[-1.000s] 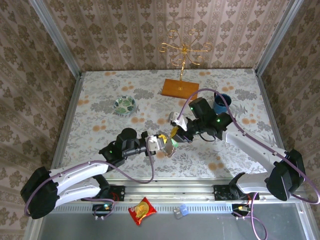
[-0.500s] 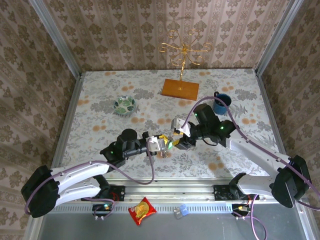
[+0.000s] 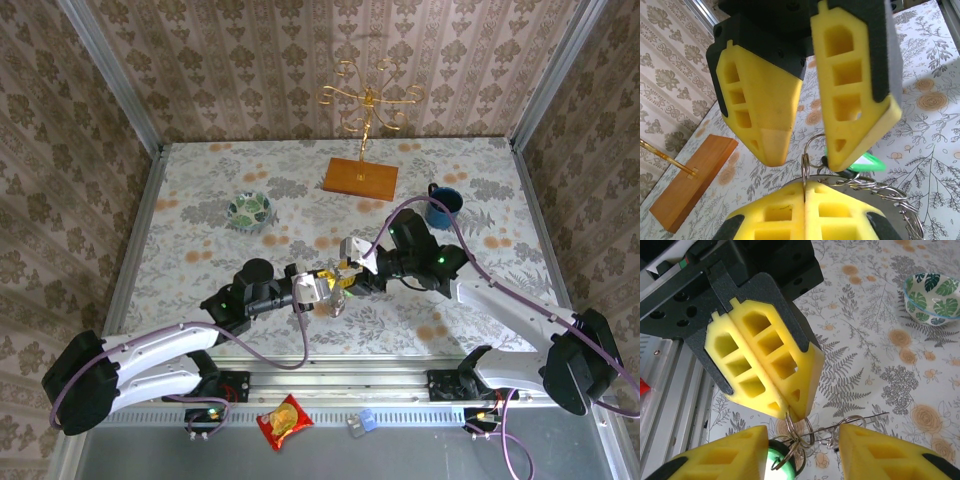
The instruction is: Put the keys on the keyring
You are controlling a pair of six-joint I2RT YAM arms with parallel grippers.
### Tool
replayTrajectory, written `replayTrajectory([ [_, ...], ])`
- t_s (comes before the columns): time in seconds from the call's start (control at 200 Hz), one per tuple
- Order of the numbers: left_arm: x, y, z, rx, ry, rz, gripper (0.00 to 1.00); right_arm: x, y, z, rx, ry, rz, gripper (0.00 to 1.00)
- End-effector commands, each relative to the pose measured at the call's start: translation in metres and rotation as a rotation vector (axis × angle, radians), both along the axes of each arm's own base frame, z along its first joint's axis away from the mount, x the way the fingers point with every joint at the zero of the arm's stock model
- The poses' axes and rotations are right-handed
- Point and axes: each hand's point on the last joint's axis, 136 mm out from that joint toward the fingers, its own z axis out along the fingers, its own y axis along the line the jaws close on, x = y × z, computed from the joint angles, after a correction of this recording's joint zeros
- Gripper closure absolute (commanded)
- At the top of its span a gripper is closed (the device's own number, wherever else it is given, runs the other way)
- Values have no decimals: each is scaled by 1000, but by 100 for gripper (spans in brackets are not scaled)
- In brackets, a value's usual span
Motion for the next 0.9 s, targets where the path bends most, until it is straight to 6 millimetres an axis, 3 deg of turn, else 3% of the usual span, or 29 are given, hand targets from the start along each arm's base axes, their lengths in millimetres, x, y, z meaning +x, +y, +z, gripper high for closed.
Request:
replayTrajectory([
  [0.0,-4,0,8,-42,1,-9,100,-4,6,-2,15,-4,40,64],
  [0.14,-3,0,8,-42,4,-7,100,-4,8,-3,12,-19,55,77],
  [0.275,-2,0,8,-46,7,-2,100,-5,8,-3,3,-43,64,100],
  [0.455,7,4,13,-62,21,48,100,-6,6,3,-37,-114,71,100],
  [0.54,9,5,11,-46,33,59,82,-7,7,7,-69,-141,81,100],
  [0.63,8,4,10,-26,39,49,76,-10,8,11,-102,-158,96,100],
  [0.755,7,2,10,-10,42,32,76,-14,14,14,-132,-170,119,100],
  [0.895,6,0,14,-14,31,18,84,-19,20,13,-174,-173,150,100],
])
